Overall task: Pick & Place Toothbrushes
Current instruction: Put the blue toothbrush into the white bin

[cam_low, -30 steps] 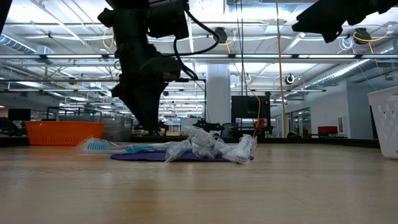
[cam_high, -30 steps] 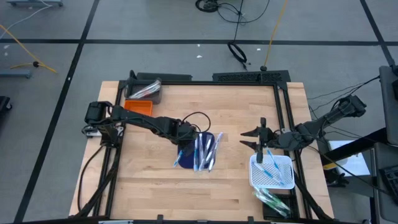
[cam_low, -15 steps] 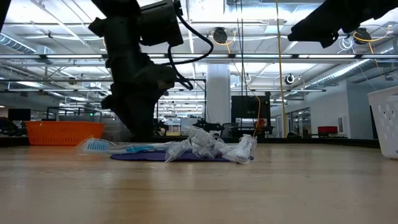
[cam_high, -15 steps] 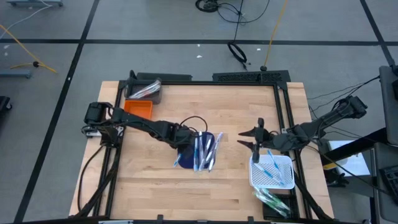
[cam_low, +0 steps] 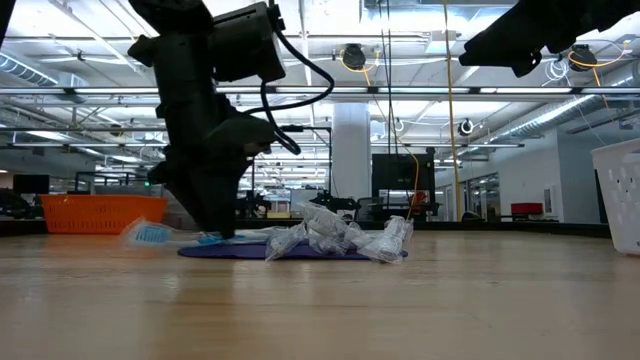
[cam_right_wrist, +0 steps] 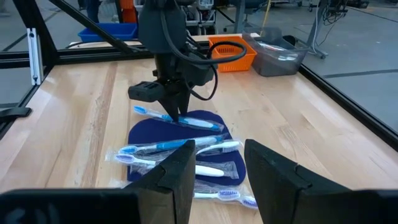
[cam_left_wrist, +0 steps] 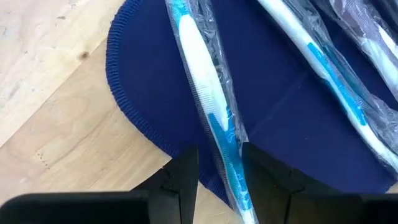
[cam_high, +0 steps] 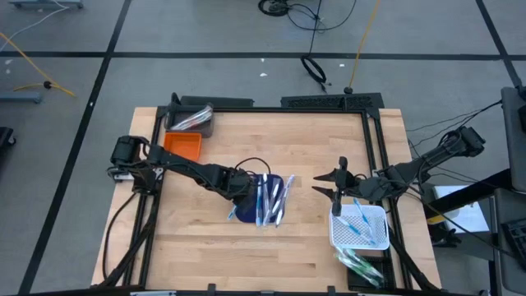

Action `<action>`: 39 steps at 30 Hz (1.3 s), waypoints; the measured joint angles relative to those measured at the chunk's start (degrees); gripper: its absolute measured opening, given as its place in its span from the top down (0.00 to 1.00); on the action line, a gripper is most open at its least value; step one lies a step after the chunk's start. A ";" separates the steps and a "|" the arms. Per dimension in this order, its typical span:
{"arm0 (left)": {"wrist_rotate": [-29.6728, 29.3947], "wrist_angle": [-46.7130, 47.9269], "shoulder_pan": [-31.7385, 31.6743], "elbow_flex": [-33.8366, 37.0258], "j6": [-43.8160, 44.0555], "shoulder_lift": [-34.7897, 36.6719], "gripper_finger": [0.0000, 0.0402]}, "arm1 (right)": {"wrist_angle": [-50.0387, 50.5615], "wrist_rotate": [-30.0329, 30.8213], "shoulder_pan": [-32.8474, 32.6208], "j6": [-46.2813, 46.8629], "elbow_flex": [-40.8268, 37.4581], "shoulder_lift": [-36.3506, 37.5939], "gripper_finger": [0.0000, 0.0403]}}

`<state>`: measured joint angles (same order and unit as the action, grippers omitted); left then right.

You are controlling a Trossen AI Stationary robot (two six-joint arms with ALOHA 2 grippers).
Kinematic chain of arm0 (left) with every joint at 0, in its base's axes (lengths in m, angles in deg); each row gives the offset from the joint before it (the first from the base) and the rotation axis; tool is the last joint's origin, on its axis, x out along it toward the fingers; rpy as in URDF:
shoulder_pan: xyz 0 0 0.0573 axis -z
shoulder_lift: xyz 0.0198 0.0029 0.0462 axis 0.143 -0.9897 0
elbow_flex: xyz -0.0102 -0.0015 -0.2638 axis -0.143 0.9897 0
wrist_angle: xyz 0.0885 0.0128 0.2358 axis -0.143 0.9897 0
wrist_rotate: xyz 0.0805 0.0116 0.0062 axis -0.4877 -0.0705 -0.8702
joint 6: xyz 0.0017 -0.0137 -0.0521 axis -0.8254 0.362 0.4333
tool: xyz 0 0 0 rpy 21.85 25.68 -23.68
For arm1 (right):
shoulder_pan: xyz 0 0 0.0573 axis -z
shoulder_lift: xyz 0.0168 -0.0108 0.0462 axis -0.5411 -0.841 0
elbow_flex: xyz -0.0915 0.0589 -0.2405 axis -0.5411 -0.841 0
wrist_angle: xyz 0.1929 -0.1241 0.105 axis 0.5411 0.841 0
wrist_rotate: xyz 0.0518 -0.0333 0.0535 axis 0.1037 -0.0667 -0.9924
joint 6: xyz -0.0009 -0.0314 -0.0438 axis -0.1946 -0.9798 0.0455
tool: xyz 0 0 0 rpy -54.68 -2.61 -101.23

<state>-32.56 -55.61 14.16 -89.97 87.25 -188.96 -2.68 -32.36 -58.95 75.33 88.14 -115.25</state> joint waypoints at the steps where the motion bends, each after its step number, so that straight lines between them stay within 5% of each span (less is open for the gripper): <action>1: 0.00 -0.13 0.00 0.00 0.30 0.00 0.70 | 0.00 0.00 0.00 0.00 0.00 0.00 0.68; 8: 0.00 -1.44 0.01 0.00 -0.37 0.04 0.97 | 0.00 -0.02 0.00 0.00 0.00 0.00 0.68; 23: -6.57 0.67 0.59 -1.90 -4.98 7.85 1.00 | -0.01 -0.17 0.00 0.33 0.00 0.02 0.68; 39: -12.52 -44.25 0.20 -1.92 -36.36 9.72 1.00 | -7.47 -0.02 0.71 -1.25 0.02 0.00 0.68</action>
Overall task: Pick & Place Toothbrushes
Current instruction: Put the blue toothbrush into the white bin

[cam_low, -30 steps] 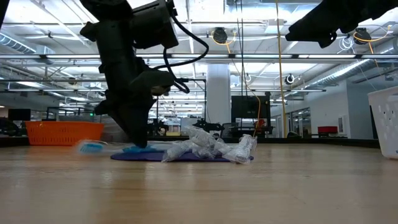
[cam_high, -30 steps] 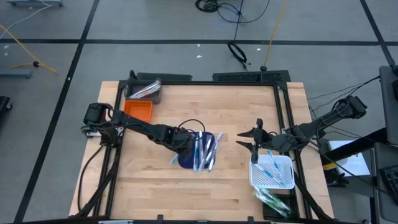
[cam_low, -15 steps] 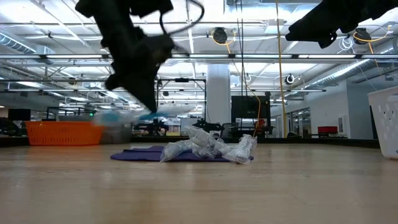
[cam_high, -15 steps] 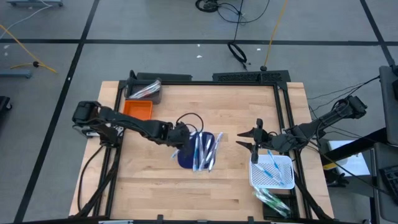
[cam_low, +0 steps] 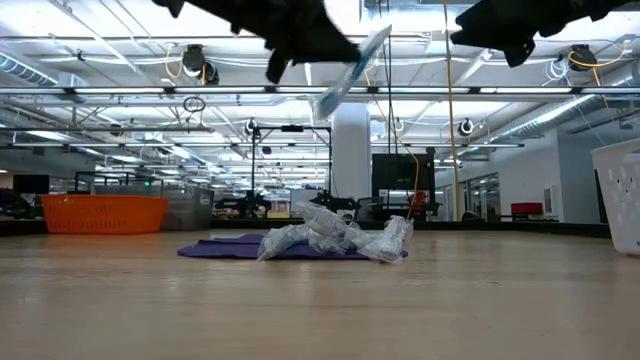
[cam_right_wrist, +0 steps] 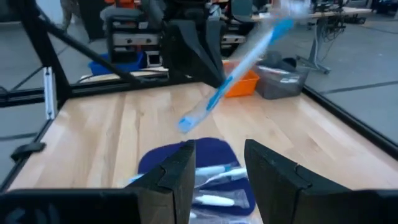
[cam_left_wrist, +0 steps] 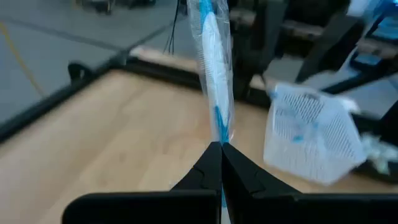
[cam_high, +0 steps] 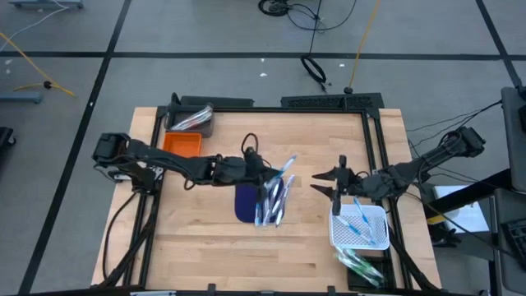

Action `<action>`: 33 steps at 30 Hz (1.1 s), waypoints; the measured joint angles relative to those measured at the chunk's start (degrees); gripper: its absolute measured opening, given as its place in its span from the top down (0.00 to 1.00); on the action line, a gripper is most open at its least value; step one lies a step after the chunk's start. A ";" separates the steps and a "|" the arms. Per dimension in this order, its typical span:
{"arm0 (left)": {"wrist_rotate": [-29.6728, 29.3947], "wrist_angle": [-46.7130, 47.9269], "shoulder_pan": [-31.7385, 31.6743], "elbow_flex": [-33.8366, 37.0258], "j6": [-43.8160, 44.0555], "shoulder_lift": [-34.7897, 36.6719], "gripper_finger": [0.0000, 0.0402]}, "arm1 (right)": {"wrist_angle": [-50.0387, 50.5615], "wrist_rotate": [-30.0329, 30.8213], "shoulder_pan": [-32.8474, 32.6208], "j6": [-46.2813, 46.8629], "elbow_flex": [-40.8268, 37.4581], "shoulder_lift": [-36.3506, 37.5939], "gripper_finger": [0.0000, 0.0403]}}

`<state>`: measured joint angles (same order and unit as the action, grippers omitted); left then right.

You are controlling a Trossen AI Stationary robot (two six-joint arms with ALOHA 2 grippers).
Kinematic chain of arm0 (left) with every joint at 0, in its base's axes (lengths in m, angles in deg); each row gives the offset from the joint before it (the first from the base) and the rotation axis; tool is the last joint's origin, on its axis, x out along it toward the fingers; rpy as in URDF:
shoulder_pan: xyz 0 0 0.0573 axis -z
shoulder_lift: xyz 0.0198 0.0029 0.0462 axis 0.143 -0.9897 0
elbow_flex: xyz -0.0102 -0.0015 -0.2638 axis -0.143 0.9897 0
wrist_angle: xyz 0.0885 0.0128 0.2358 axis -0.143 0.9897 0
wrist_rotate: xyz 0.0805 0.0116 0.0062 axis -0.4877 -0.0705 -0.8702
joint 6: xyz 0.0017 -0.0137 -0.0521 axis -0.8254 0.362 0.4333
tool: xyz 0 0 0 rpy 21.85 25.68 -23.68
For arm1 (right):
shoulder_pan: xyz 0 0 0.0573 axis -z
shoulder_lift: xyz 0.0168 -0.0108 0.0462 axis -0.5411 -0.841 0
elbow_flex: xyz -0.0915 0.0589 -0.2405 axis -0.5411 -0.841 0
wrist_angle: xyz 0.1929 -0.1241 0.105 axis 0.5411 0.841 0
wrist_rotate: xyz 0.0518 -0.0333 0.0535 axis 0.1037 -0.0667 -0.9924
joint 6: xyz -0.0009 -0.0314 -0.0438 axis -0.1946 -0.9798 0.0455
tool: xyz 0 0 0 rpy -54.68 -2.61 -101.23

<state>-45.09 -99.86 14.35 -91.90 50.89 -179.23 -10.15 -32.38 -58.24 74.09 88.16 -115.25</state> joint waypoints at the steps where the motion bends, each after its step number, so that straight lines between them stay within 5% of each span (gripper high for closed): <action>1: 0.00 -1.77 0.00 0.00 -0.94 -0.39 1.00 | -0.41 0.04 0.28 -0.04 -0.02 0.02 0.68; 16: 1.71 -23.12 -0.39 -0.22 -3.96 -9.73 1.00 | -7.23 -1.55 6.35 -0.16 -0.02 -2.49 0.68; 33: 1.95 -22.81 -0.40 -0.22 -4.82 -9.70 1.00 | -20.88 -10.62 13.44 -3.45 -0.02 -11.18 0.68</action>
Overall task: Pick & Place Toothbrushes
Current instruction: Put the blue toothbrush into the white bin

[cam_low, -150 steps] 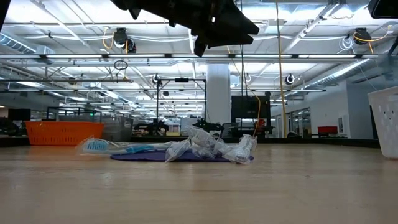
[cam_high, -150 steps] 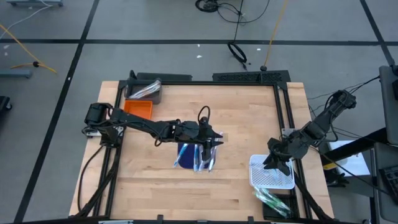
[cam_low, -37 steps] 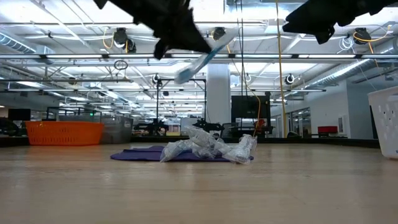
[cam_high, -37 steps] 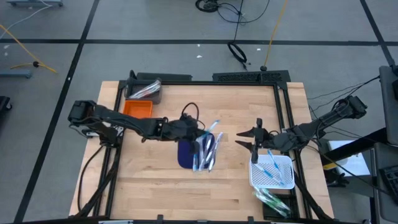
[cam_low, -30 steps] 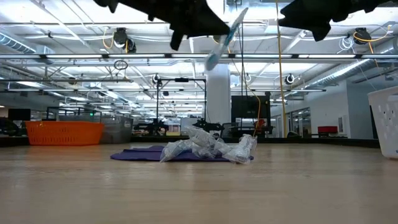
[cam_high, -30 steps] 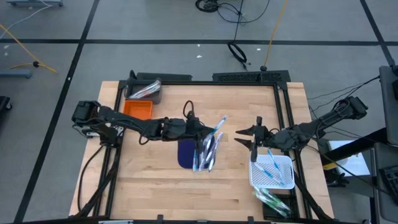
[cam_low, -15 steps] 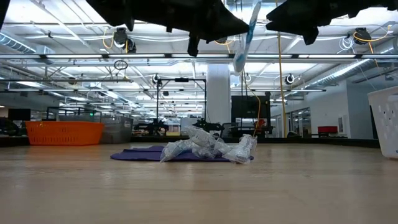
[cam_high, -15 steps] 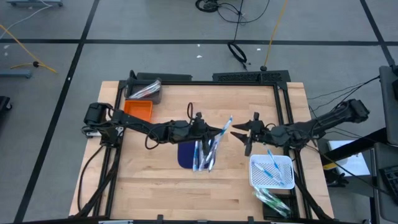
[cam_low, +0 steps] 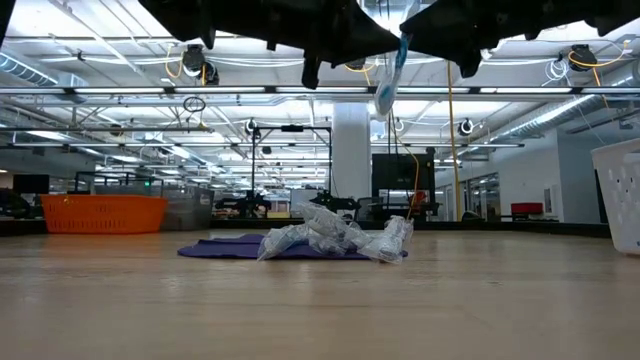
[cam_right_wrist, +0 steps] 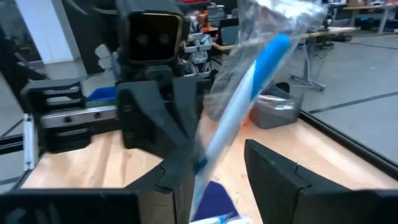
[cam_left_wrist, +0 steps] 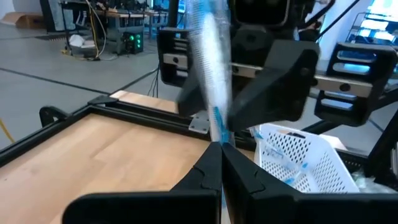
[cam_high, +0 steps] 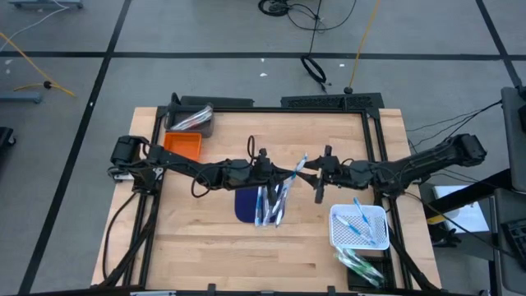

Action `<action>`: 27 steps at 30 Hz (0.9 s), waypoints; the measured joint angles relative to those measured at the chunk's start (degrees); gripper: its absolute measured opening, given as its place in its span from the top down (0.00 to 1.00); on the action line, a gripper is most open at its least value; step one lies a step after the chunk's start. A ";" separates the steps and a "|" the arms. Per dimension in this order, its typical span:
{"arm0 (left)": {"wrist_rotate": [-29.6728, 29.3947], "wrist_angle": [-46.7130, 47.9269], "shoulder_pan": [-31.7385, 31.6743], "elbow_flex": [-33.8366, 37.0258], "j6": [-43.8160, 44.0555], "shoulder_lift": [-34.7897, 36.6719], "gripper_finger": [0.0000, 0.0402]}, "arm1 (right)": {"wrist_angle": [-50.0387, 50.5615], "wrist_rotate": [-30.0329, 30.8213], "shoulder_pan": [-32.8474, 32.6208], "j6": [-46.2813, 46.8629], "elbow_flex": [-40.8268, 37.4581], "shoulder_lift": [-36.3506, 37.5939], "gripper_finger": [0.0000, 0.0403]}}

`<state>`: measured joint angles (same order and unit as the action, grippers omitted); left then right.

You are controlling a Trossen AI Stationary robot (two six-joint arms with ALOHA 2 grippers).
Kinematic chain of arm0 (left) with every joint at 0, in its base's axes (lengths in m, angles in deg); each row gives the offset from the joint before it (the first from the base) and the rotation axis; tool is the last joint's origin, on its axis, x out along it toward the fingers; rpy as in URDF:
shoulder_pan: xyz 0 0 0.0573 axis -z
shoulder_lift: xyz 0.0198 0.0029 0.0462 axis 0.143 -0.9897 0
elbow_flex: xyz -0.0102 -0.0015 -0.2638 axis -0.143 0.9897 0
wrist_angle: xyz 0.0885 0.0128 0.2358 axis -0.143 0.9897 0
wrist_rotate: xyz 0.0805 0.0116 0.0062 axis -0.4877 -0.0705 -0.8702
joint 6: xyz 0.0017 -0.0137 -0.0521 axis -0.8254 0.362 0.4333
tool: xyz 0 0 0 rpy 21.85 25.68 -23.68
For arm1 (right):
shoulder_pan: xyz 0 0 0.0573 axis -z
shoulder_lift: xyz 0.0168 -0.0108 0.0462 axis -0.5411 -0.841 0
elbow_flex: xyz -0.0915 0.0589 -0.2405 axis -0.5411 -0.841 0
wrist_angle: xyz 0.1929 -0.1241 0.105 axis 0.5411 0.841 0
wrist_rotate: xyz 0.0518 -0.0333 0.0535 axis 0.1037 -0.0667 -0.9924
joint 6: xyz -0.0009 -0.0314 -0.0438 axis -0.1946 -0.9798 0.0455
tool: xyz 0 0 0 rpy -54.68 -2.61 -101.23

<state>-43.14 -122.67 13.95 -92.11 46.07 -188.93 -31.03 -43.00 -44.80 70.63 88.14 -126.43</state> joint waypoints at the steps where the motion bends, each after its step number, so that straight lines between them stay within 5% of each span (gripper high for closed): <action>1: 0.00 0.31 0.00 0.00 0.00 0.00 1.00 | 0.09 -0.04 0.26 0.02 0.00 -0.14 0.69; 8: -0.09 0.76 -0.03 0.02 -0.42 0.00 0.99 | 0.45 -4.47 1.15 -1.54 0.00 -0.79 0.95; 18: -0.61 3.52 -0.01 0.02 -4.22 0.00 0.86 | 2.50 -4.63 1.05 -2.96 0.00 0.70 0.96; 27: -0.57 11.13 0.14 0.02 -6.45 3.63 0.75 | 22.03 -8.53 -2.45 5.84 0.01 13.11 0.96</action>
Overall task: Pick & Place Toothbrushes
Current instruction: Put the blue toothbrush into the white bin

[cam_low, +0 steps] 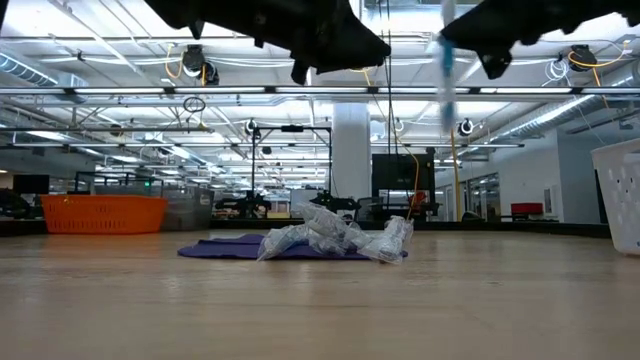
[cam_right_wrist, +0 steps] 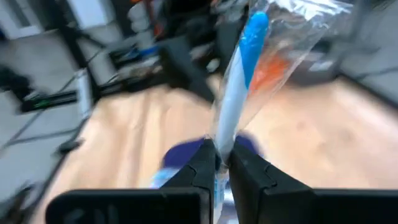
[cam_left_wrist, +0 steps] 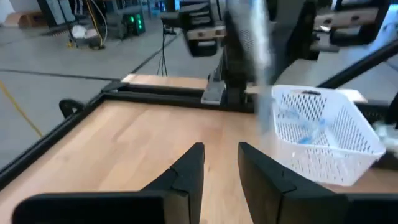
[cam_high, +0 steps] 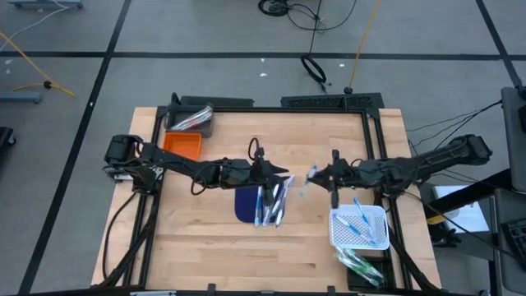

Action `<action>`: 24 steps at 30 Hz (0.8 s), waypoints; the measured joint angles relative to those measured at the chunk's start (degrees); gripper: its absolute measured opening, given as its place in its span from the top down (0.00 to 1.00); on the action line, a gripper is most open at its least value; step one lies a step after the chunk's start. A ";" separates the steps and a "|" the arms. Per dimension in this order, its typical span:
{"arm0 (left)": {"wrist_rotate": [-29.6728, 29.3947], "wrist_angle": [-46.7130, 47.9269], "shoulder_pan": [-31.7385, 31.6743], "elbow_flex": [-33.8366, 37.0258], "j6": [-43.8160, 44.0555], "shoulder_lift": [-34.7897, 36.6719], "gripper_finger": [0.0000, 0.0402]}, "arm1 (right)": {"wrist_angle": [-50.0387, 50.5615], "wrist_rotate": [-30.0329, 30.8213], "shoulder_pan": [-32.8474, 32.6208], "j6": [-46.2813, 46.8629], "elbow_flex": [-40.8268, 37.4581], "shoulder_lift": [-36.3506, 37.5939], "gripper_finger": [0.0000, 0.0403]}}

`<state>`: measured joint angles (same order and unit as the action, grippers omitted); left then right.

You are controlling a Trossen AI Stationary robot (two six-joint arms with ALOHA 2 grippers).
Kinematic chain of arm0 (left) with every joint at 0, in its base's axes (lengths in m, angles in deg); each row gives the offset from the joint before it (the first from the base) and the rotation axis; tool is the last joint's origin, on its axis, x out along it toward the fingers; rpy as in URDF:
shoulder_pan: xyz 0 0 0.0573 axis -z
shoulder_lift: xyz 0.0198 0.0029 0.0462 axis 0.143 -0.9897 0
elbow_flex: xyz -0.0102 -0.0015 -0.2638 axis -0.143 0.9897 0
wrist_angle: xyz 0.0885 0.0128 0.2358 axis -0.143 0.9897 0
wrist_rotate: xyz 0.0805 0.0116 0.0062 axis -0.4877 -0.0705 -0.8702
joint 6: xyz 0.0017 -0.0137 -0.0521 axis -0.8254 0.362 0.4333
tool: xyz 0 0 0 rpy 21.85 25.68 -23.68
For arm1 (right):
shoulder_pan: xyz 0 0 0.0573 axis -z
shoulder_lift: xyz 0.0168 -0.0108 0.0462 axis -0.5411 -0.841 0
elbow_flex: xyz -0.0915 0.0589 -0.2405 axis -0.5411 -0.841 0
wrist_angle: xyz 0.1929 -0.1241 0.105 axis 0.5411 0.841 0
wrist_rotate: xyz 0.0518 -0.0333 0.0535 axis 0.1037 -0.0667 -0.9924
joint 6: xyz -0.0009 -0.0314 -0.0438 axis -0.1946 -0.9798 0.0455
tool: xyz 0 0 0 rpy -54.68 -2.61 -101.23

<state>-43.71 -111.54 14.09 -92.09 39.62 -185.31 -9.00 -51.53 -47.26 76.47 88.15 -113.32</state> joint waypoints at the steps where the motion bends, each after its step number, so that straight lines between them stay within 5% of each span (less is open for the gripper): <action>1: 0.00 0.41 0.00 0.02 0.03 0.12 0.74 | 2.27 -2.11 -0.27 1.64 0.01 1.41 0.96; 16: -0.07 1.96 0.00 0.01 0.49 0.21 0.74 | 37.75 -29.97 -0.24 25.41 0.01 15.56 0.96; 24: -0.22 1.98 0.00 0.00 0.59 0.20 0.74 | 49.08 -36.89 -1.01 32.47 0.01 15.99 0.96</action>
<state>-43.93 -109.56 14.09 -92.09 40.21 -185.11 40.08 -88.43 -48.27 108.93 88.16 -97.33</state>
